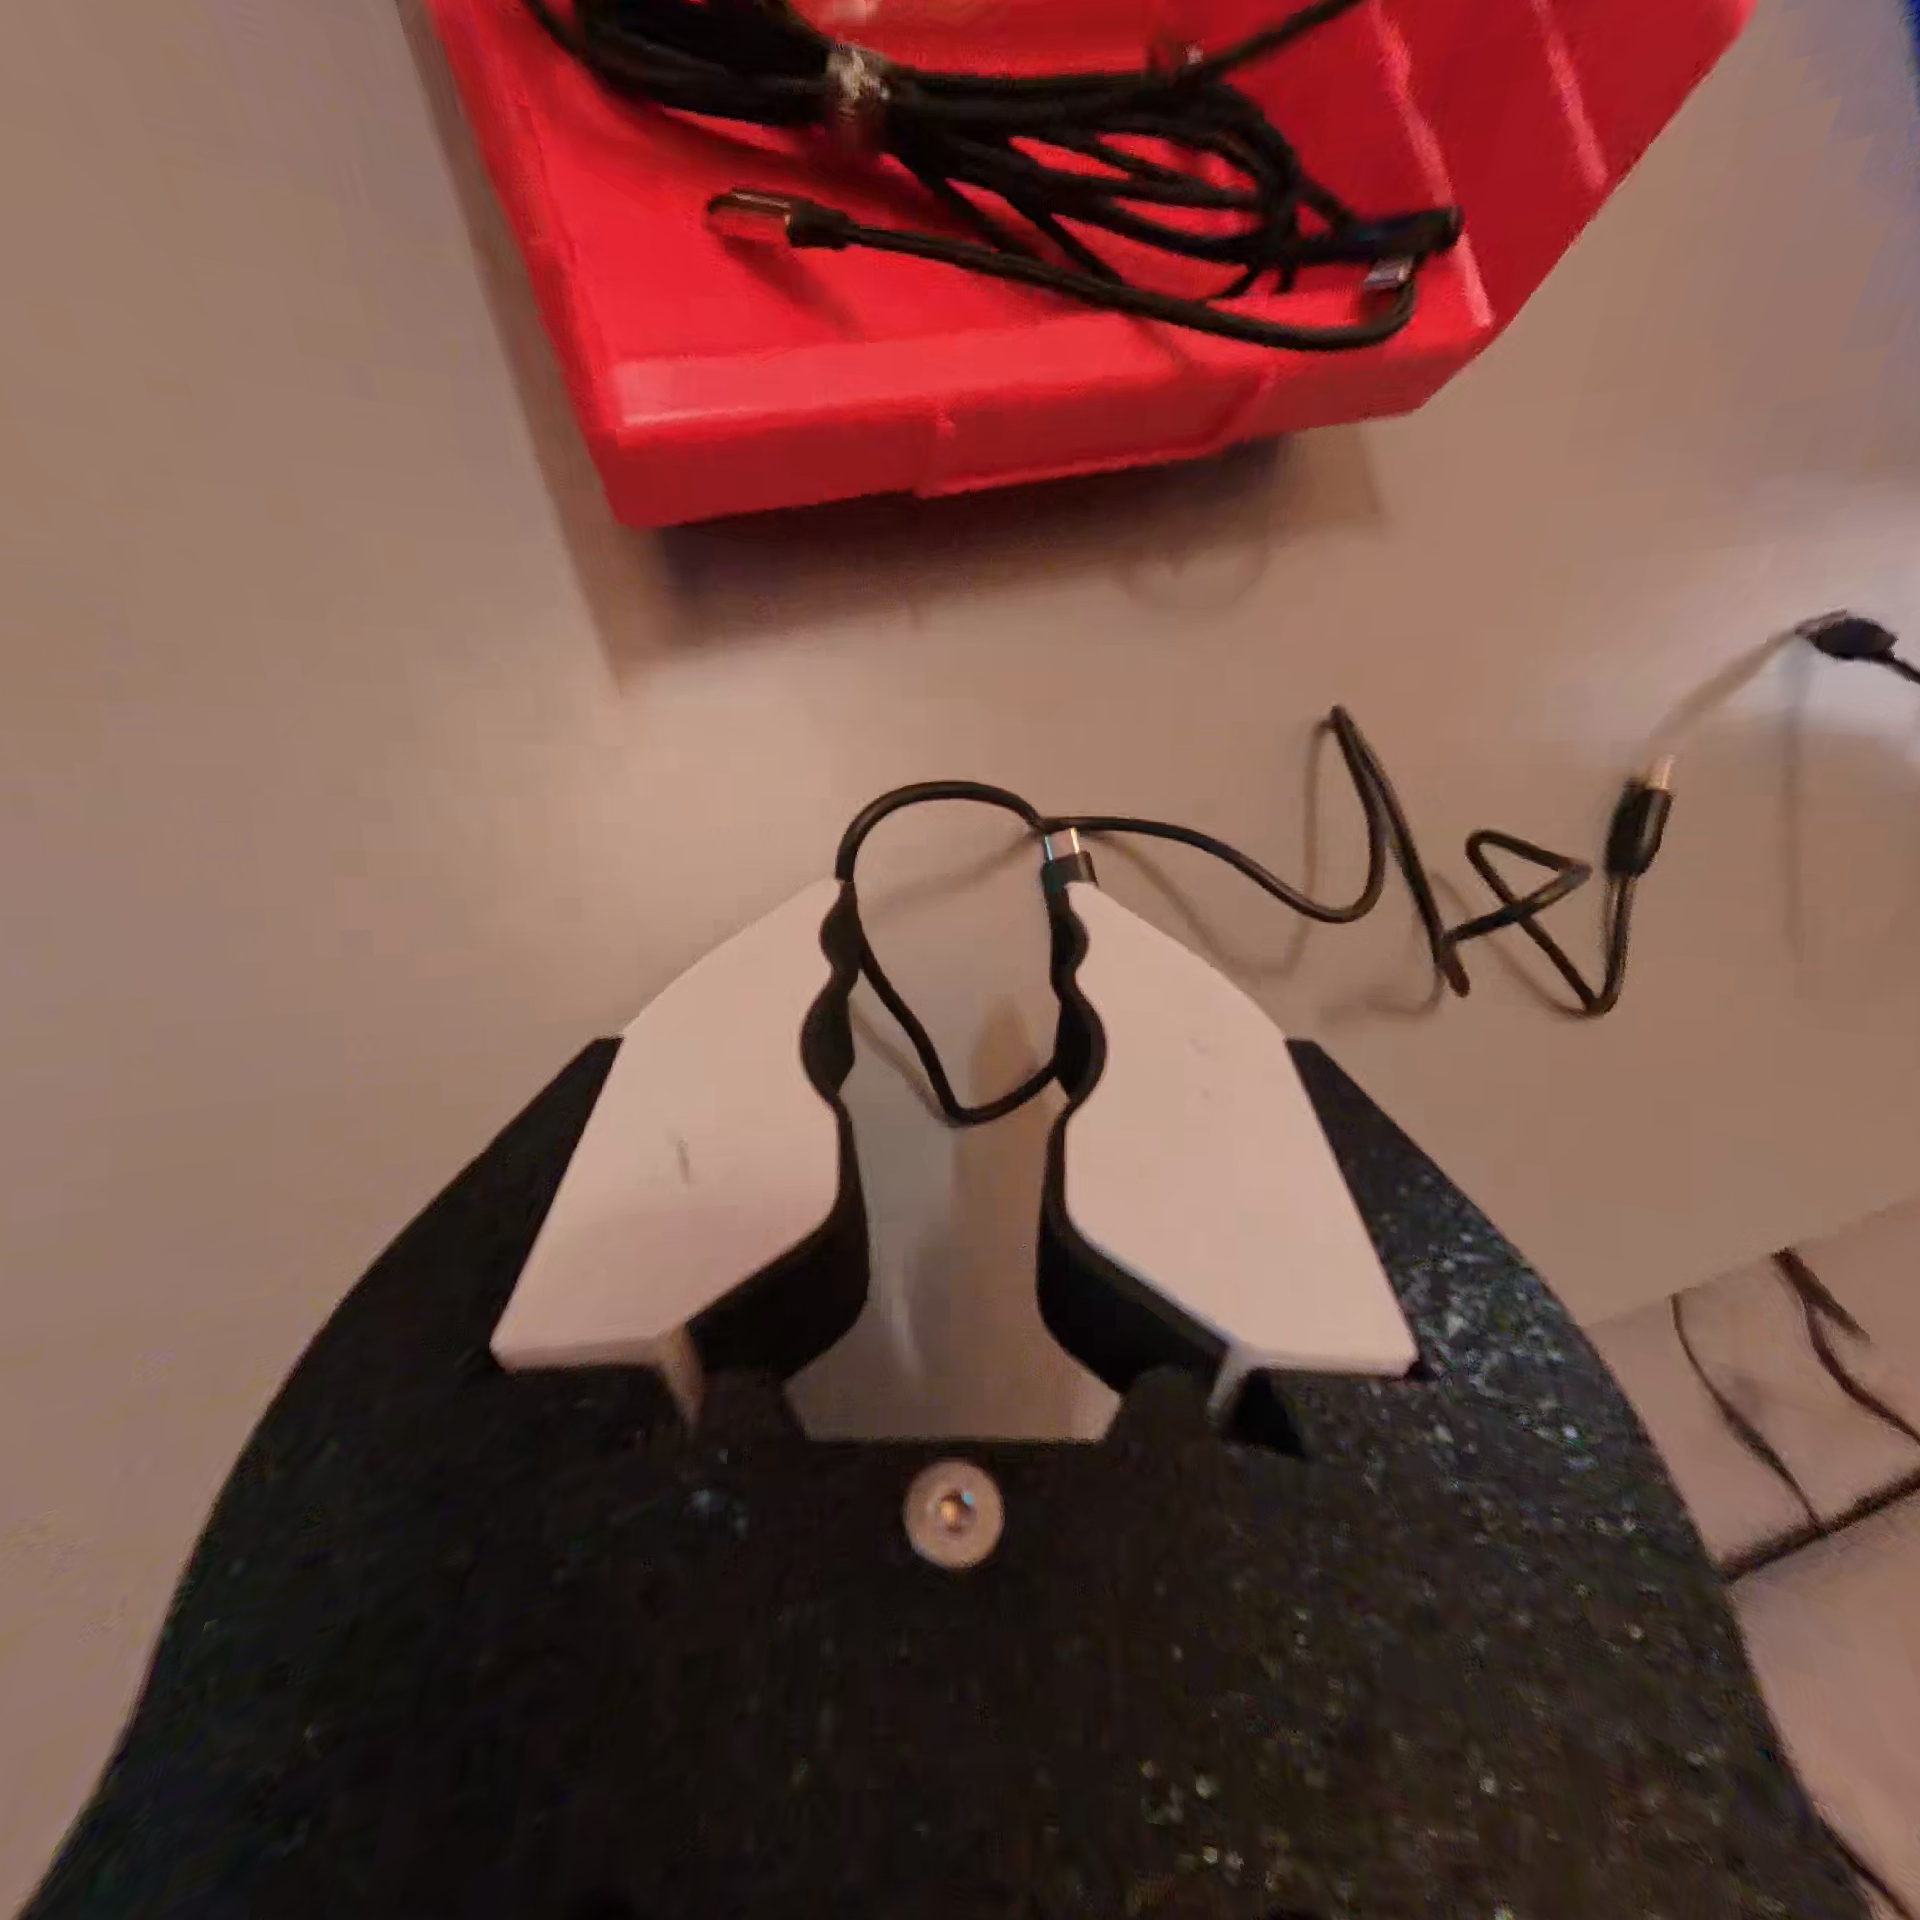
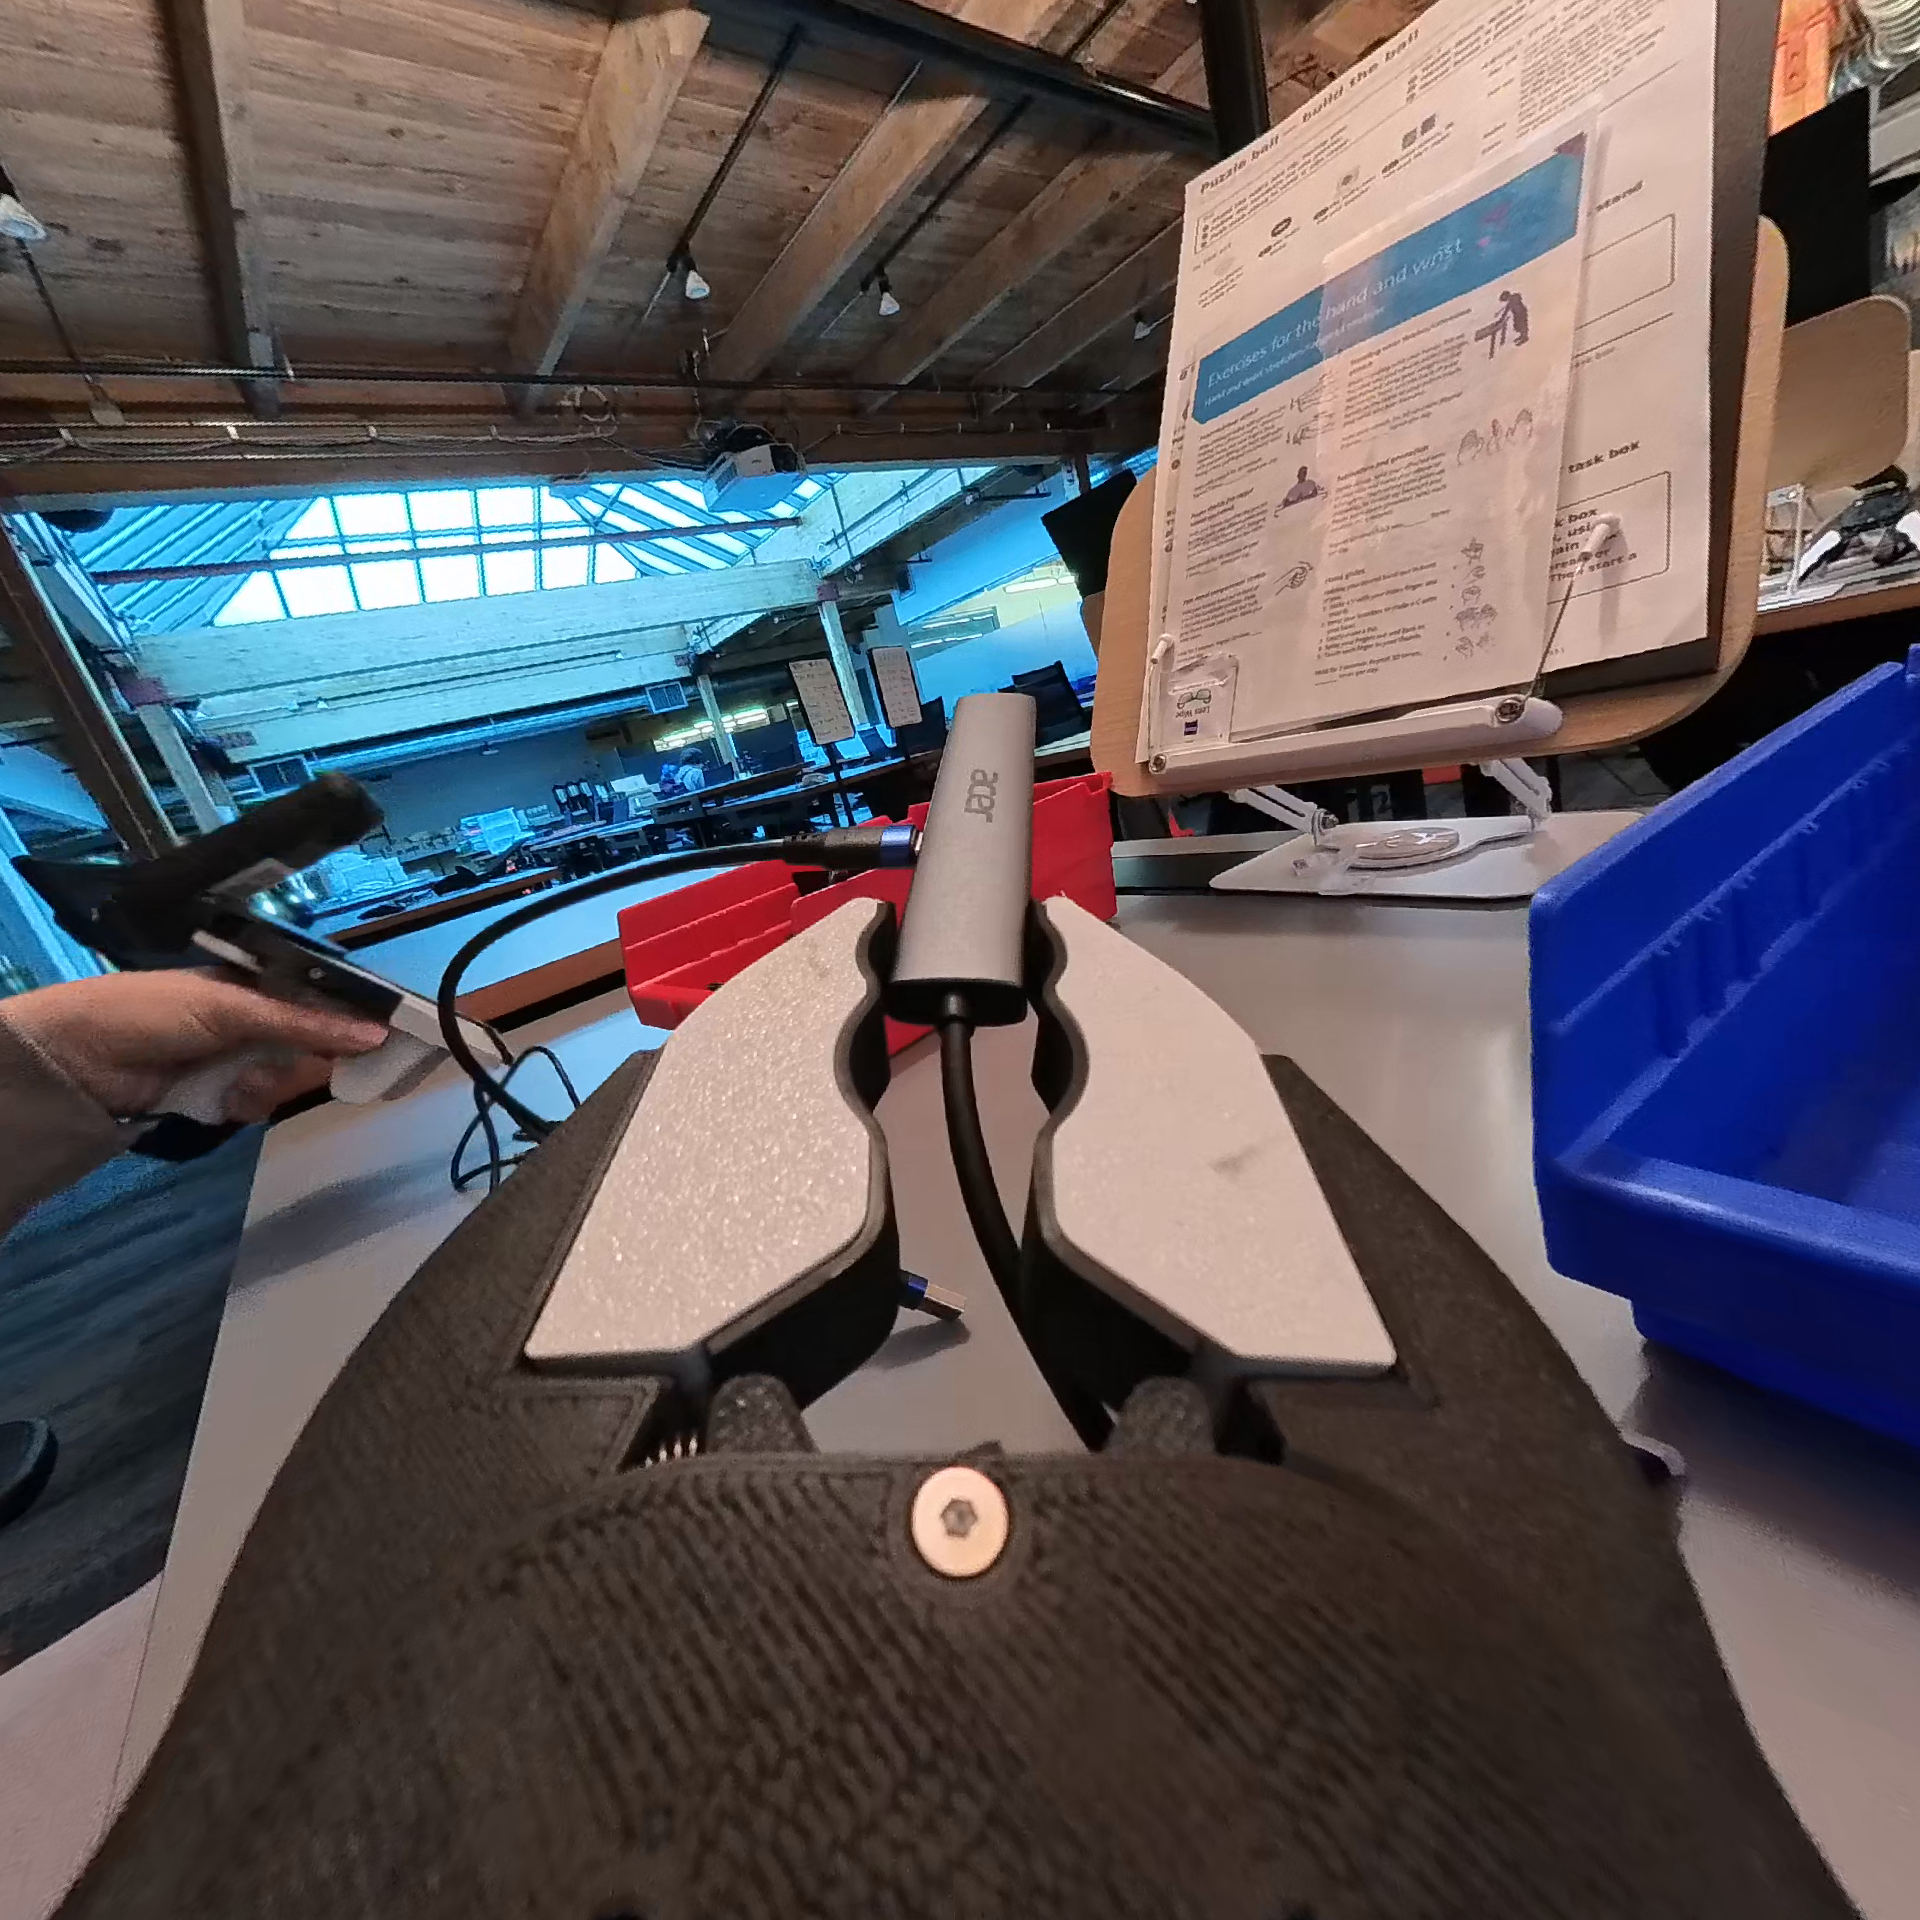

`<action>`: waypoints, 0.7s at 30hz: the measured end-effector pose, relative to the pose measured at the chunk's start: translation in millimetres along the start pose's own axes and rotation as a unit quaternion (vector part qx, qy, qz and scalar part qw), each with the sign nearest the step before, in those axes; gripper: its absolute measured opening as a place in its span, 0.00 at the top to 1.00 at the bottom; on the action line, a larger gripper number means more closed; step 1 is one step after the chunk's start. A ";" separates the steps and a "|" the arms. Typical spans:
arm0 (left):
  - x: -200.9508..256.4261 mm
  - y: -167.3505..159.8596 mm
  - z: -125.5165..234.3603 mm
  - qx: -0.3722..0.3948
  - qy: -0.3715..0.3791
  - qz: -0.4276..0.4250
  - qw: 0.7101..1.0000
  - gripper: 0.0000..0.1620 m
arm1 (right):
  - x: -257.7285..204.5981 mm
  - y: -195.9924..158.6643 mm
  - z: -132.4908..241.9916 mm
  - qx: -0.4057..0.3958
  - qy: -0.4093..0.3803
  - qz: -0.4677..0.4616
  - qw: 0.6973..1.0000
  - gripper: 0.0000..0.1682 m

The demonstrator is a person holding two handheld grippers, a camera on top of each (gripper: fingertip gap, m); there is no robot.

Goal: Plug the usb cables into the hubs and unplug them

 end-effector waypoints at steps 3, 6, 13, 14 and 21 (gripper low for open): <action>-0.6 -8.4 10.5 0.001 0.041 -0.034 0.999 0.79 | -0.7 0.1 0.4 0.001 -0.001 0.004 1.000 0.86; 35.6 -7.5 18.5 0.032 0.004 -0.157 0.987 0.81 | -0.9 -0.5 -0.3 -0.002 -0.001 0.005 1.000 0.86; 38.5 -37.5 -20.5 -0.118 0.031 -0.208 0.970 0.81 | -2.1 -0.9 -0.6 -0.004 0.000 0.010 1.000 0.86; 38.7 -35.2 -25.5 -0.113 0.024 -0.179 0.977 0.81 | -2.2 -0.8 -0.5 -0.004 0.000 0.010 1.000 0.86; 28.5 -26.9 -41.7 -0.121 0.039 -0.052 0.991 0.79 | -2.5 -1.1 -1.1 -0.006 0.001 0.010 1.000 0.86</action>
Point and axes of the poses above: each gripper's, where its closed fingertips meet, z back along the fingers, y out of its top, x = y × z across the jaws, the point moved 3 cm from there along z, back along the fingers, and after that the axes turned 1 degree about y, right-handed, at the moved point
